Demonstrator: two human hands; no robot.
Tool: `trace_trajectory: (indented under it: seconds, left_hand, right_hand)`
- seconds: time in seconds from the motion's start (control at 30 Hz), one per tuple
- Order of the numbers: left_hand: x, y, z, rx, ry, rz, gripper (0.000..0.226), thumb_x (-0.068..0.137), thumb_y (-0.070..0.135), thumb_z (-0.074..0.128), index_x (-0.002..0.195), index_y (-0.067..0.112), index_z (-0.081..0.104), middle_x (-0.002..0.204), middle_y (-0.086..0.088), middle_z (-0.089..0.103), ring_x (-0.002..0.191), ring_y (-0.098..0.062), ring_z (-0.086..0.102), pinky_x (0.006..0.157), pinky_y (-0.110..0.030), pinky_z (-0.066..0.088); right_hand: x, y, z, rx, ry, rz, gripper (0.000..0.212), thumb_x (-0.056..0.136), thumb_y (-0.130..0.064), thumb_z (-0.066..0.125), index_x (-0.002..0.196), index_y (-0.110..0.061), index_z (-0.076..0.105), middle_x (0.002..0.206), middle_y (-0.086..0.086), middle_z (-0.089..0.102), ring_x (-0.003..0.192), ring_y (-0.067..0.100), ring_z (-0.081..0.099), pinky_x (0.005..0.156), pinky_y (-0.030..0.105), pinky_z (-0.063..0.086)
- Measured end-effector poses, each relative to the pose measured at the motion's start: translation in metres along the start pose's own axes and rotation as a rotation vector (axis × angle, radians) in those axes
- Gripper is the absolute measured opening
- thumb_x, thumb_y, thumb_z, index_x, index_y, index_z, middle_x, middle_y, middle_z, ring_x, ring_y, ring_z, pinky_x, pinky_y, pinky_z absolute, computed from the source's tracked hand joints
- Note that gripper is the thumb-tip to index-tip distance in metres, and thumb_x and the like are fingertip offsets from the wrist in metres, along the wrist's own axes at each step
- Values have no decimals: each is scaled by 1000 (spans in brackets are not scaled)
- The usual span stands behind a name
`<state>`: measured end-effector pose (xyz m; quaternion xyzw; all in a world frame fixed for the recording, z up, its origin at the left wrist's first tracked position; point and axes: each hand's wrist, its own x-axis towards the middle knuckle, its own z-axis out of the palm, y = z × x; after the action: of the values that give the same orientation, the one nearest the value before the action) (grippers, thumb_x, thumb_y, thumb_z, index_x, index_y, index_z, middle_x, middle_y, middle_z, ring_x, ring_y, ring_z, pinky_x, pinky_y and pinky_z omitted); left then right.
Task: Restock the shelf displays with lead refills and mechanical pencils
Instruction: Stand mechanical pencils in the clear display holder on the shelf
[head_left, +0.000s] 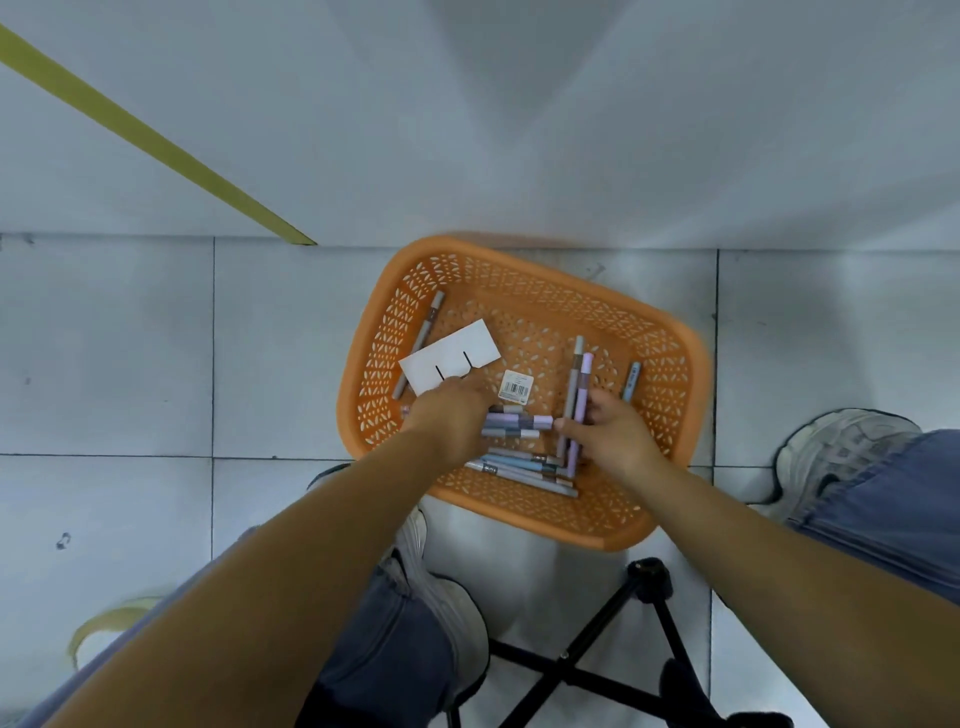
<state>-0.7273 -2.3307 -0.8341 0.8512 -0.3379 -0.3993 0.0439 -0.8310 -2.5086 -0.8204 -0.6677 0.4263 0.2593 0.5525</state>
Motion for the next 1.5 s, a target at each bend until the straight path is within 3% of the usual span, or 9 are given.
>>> trace_trajectory:
  seconds: [0.13, 0.3, 0.47, 0.67, 0.83, 1.0, 1.27, 1.37, 1.5]
  left_hand:
    - [-3, 2, 1, -143, 42, -70, 37, 90, 30, 71, 123, 18, 59, 121, -7, 63, 108, -28, 60, 85, -35, 50]
    - [-8, 14, -35, -966, -12, -230, 16, 93, 28, 67, 98, 13, 64, 82, -9, 71, 67, -20, 66, 60, -29, 59]
    - [-20, 51, -67, -1567, -43, -165, 33, 86, 19, 77, 115, 4, 70, 110, -24, 73, 100, -40, 71, 93, -50, 58]
    - [-62, 80, -131, -1488, 158, -54, 11, 85, 17, 78, 92, 9, 76, 65, -3, 64, 55, -12, 56, 55, -25, 50]
    - [-133, 120, -207, -1430, 341, 175, 12, 86, 20, 75, 75, 22, 75, 57, 2, 57, 53, -13, 52, 55, -24, 49]
    - [-201, 171, -286, -1404, 574, 365, 8, 91, 13, 68, 84, 9, 69, 56, 1, 57, 51, -14, 49, 54, -23, 46]
    - [-271, 225, -396, -1427, 826, 600, 15, 89, 26, 72, 92, 12, 76, 75, 5, 71, 69, -11, 62, 64, -25, 55]
    - [-272, 228, -422, -1472, 862, 626, 17, 89, 23, 72, 100, 10, 72, 82, -1, 76, 81, -17, 72, 71, -30, 58]
    - [-264, 231, -438, -1493, 923, 602, 12, 93, 20, 69, 103, 13, 68, 81, -1, 77, 76, -16, 76, 55, -24, 56]
  right_hand:
    - [-7, -5, -8, 13, -33, -40, 22, 90, -9, 66, 111, -16, 62, 105, 4, 69, 97, 24, 66, 86, 39, 55]
    - [-19, -27, -17, 92, -91, -138, 25, 90, -6, 66, 103, -27, 65, 95, -9, 72, 92, 15, 70, 70, 22, 57]
    - [-43, -64, -26, 116, -128, -344, 46, 85, -6, 71, 115, -38, 57, 101, -3, 75, 93, 12, 71, 82, 34, 58]
    - [-98, -120, -56, 32, -120, -542, 50, 86, -22, 71, 122, -45, 44, 89, -9, 76, 79, 12, 74, 74, 29, 58]
    - [-177, -174, -90, 183, -91, -776, 29, 93, -21, 64, 107, -46, 63, 88, -4, 68, 82, 21, 73, 71, 30, 59]
    - [-267, -237, -132, 132, 58, -1066, 26, 92, -10, 63, 111, -27, 63, 88, -1, 70, 86, 14, 69, 82, 35, 57]
    - [-398, -364, -218, 136, 378, -1644, 79, 87, 2, 65, 130, -55, 31, 91, -3, 66, 78, 17, 71, 77, 37, 58]
    - [-416, -398, -244, 51, 526, -1753, 75, 86, -2, 67, 134, -48, 33, 90, 1, 63, 75, 16, 69, 74, 37, 60]
    - [-408, -427, -255, -65, 667, -1728, 68, 86, -8, 70, 128, -48, 35, 92, -4, 65, 78, 6, 67, 72, 25, 58]
